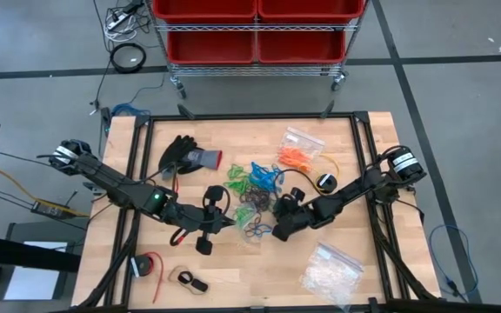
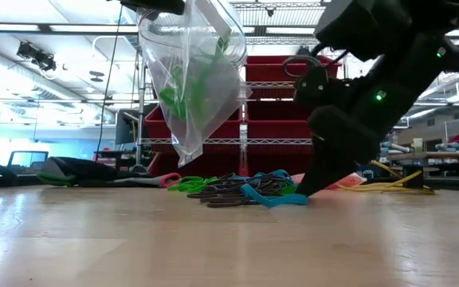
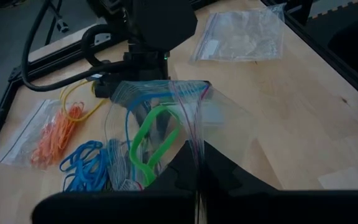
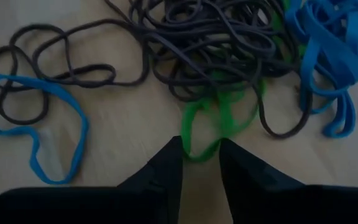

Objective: Sort rubber bands
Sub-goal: Put the green rubber band into the transparent zip bag

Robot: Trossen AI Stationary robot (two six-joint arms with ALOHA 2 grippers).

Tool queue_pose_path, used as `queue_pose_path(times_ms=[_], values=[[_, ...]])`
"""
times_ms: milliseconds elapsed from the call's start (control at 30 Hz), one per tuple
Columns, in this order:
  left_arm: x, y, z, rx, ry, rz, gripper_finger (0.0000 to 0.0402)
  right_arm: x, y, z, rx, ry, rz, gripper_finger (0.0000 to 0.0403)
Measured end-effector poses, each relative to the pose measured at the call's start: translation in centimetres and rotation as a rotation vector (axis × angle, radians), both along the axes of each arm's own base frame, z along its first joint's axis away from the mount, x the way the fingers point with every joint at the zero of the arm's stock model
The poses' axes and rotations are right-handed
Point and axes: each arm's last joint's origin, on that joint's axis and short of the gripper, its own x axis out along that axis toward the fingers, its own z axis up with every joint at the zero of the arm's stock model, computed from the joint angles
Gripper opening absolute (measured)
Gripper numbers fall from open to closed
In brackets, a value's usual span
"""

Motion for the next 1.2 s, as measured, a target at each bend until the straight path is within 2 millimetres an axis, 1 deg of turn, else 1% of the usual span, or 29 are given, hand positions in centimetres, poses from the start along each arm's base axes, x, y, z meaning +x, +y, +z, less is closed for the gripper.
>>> queue_pose_path(times_ms=[400, 567, 700, 800, 867, 933, 1033, 1067, 1200], values=[[0.0, 0.0, 0.0, 0.0, -0.001, 0.0, 0.0015, 0.01, 0.0, -0.07, 0.024, -0.019, 0.004, 0.015], [0.0, 0.0, 0.0, 0.0, -0.001, 0.0, 0.0015, 0.04, -0.05, -0.07, 0.03, -0.019, 0.004, 0.0157], [0.0, 0.0, 0.0, 0.0, -0.001, 0.0, 0.0015, 0.11, -0.34, -0.09, 0.041, -0.02, -0.015, 0.0153], [0.0, -0.01, 0.01, -0.001, -0.001, 0.0, 0.0015, 0.18, -0.56, -0.1, 0.045, -0.018, -0.02, 0.014], [0.01, 0.0, 0.01, -0.001, -0.001, 0.0, 0.0015, 0.22, -0.69, -0.11, 0.05, -0.016, -0.021, 0.0119], [0.01, 0.0, 0.01, -0.001, -0.002, 0.0, 0.0015, 0.25, -0.76, -0.11, 0.051, -0.012, -0.014, 0.0087], [0.01, -0.01, 0.01, -0.001, -0.002, 0.0, 0.0015, 0.24, -0.78, -0.12, 0.04, -0.004, -0.001, 0.0022], [0.01, 0.0, 0.02, -0.001, -0.002, 0.0, 0.0015, 0.23, -0.77, -0.13, 0.037, 0.0, 0.006, 0.0012], [0.01, -0.01, 0.01, -0.001, -0.002, 0.0, 0.0015, 0.18, -0.63, 0.09, 0.076, 0.003, 0.022, 0.0005]])
